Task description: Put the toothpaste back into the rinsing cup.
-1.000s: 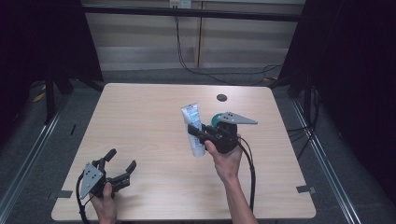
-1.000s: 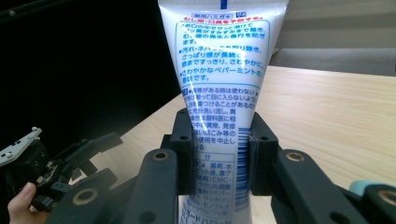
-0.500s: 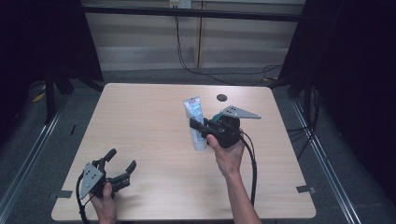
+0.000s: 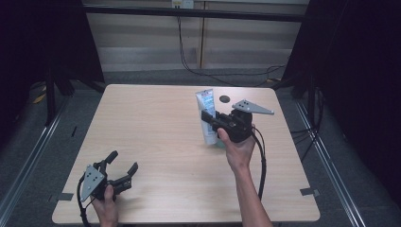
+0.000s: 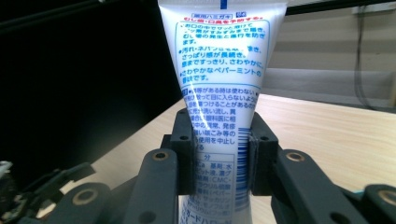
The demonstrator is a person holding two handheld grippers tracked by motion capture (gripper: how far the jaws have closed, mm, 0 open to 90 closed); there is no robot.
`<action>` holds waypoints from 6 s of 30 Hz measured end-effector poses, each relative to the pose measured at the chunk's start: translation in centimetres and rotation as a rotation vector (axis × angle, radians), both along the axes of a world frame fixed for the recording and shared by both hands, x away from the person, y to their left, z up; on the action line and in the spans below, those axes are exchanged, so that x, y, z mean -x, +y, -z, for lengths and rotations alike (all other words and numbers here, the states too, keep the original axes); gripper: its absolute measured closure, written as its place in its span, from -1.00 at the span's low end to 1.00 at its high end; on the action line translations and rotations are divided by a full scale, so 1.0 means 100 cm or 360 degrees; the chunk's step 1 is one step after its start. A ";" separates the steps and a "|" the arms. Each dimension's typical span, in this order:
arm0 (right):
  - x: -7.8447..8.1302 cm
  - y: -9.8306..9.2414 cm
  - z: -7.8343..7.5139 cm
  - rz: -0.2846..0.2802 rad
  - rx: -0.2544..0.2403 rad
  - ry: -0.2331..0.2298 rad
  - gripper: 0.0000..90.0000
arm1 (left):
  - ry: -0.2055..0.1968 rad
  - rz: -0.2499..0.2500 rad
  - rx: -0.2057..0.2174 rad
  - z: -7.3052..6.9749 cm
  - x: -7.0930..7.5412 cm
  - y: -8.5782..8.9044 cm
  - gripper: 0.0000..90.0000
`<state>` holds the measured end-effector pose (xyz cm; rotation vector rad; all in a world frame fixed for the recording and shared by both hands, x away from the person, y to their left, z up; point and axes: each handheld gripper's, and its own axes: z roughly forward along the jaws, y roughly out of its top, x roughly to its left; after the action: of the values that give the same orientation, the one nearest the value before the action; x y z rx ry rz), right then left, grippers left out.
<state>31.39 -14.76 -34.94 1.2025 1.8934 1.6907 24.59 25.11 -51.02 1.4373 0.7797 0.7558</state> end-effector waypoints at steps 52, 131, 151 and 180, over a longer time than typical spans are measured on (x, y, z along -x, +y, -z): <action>-0.042 -0.047 0.004 0.0245 0.0113 0.0061 0.54 | 0.0001 0.0001 -0.0009 0.000 0.000 0.000 -0.65; -0.077 -0.057 0.071 0.0300 0.0226 0.0269 0.51 | -0.0005 -0.0007 -0.0015 0.000 0.001 0.000 -0.65; -0.072 -0.063 0.078 0.0286 0.0246 0.0284 0.49 | -0.0005 -0.0007 -0.0016 0.000 0.001 0.000 -0.65; -0.060 -0.066 0.087 0.0278 0.0284 0.0293 0.42 | -0.0006 -0.0009 -0.0017 0.000 0.001 0.000 -0.65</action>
<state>37.43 -21.40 -43.59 1.4456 1.9313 1.3318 24.53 25.11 -51.00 1.4435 0.7780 0.7683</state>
